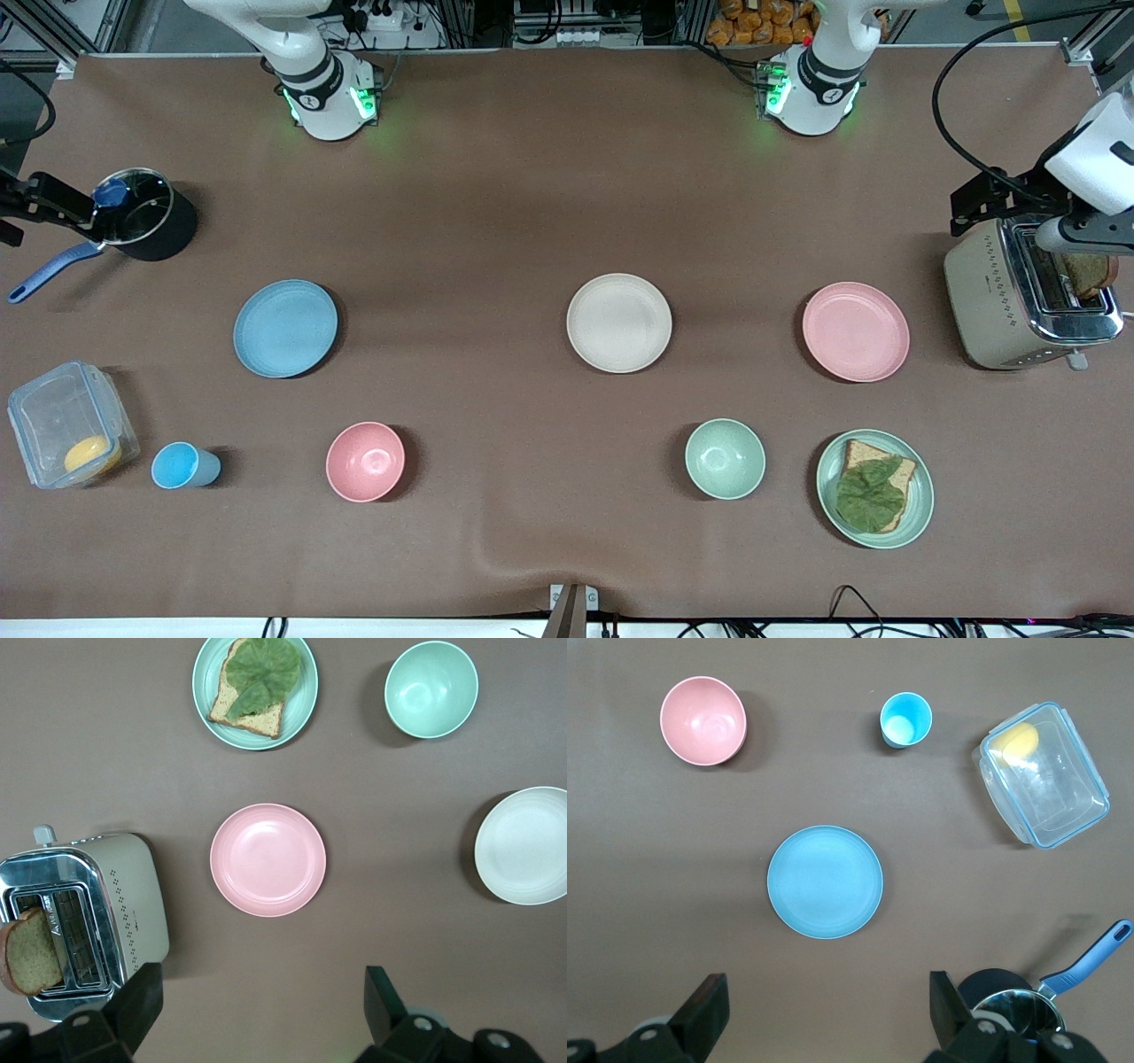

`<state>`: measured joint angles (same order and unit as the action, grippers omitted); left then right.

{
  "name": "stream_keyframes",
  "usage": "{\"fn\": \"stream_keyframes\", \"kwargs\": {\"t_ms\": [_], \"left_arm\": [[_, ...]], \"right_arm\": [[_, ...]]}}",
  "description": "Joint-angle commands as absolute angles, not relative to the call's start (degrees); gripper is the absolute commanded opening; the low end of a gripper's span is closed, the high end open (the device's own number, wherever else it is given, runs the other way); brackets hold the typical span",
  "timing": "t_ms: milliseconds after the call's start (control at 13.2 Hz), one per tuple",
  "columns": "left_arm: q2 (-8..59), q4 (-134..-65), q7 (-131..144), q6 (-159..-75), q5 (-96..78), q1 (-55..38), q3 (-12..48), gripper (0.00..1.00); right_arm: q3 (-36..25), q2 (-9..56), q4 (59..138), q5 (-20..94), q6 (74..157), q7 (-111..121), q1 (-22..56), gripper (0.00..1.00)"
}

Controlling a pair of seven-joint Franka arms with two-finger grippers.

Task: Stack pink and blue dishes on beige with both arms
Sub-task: 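Move the left gripper down toward the pink plate's rim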

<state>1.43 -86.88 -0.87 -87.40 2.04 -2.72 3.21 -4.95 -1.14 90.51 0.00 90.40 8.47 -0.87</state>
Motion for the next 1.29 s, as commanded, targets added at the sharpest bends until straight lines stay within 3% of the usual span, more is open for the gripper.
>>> {"fn": "stream_keyframes", "kwargs": {"t_ms": [0,456,684,987,1215], "left_arm": [[0.70,-86.57,-0.79,-86.22,1.84,-2.46,3.25,1.00],[2.54,-89.54,-1.23,-88.58,3.42,-0.97,2.99,1.00],[2.81,-100.42,-1.49,-100.50,5.18,2.45,3.16,1.00],[8.33,-112.30,-8.07,-119.22,5.27,9.65,3.16,1.00],[15.62,-113.20,-9.05,-123.21,5.27,12.83,3.25,1.00]], "right_arm": [[-4.39,-0.53,88.86,0.35,89.21,7.82,-1.58,1.00],[-4.31,-0.44,88.94,0.35,89.03,7.65,-1.76,1.00],[-4.31,-0.44,88.95,0.35,89.03,7.73,-1.84,1.00],[-4.22,0.53,88.86,0.35,86.50,7.65,-0.70,1.00],[-4.31,0.61,88.86,0.35,86.49,7.73,-1.05,1.00]]}}
